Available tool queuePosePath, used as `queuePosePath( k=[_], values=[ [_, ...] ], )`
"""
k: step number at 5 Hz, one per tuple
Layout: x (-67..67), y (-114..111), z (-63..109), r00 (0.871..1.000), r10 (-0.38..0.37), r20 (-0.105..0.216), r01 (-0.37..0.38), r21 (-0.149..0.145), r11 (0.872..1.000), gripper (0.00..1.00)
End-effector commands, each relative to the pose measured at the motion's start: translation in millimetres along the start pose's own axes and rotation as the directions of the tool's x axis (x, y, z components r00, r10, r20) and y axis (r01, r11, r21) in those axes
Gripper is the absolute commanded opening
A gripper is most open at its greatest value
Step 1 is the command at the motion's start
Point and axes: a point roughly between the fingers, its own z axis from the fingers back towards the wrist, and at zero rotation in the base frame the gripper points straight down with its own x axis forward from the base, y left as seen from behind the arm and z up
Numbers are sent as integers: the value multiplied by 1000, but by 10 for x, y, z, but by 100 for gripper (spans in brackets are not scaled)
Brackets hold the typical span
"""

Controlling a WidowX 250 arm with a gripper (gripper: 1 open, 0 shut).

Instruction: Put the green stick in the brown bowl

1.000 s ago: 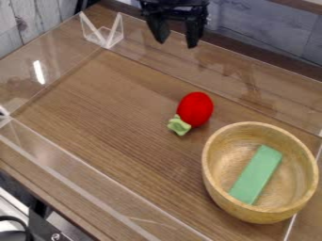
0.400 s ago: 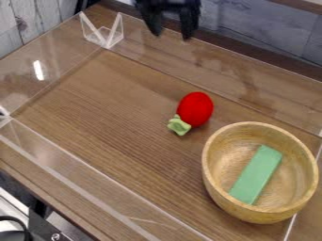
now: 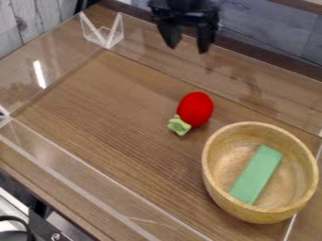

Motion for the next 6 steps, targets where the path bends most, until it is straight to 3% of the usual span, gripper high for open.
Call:
queuePosePath(
  k=[1, 2, 3, 4, 5, 6],
  values=[
    [146, 76, 395, 993, 48, 111, -50, 15, 999, 100],
    [179, 234, 419, 993, 28, 116, -28, 3, 1000, 100],
    [54, 207, 285, 994, -51, 92, 51, 1, 999, 100],
    [9, -5, 253, 992, -91, 84, 93, -16, 996, 100],
    [20, -108, 362, 991, -93, 92, 95, -16, 995, 100],
    [111, -111, 392, 985, -142, 97, 146, -35, 989, 100]
  ],
)
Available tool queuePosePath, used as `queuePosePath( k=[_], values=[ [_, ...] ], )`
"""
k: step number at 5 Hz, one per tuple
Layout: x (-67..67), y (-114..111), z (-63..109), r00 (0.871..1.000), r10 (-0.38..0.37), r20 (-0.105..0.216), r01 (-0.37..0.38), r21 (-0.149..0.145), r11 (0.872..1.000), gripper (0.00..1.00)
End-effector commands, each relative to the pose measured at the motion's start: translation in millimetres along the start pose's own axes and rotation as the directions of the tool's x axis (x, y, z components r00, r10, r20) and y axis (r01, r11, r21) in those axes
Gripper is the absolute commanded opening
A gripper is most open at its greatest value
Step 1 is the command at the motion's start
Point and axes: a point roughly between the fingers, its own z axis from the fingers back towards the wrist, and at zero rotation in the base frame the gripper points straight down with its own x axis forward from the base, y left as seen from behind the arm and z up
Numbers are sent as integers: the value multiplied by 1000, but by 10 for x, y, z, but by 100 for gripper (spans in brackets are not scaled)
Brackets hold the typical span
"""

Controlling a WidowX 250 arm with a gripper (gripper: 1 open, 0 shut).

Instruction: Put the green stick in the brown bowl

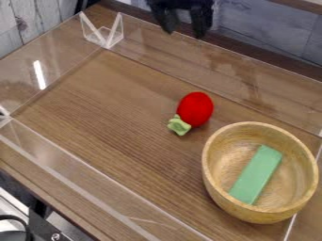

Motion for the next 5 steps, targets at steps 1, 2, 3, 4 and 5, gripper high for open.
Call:
queuePosePath(
  k=[1, 2, 3, 4, 5],
  values=[
    [117, 36, 74, 997, -80, 23, 79, 12, 997, 100],
    [133, 206, 142, 1000, -12, 23, 10, 46, 999, 100],
    [85, 326, 148, 998, 54, 18, -55, 64, 996, 100],
    [-12, 249, 83, 1000, 21, -1, -21, 59, 998, 100],
    [-7, 116, 101, 1000, -1, 0, 1, 36, 999, 100]
  ],
)
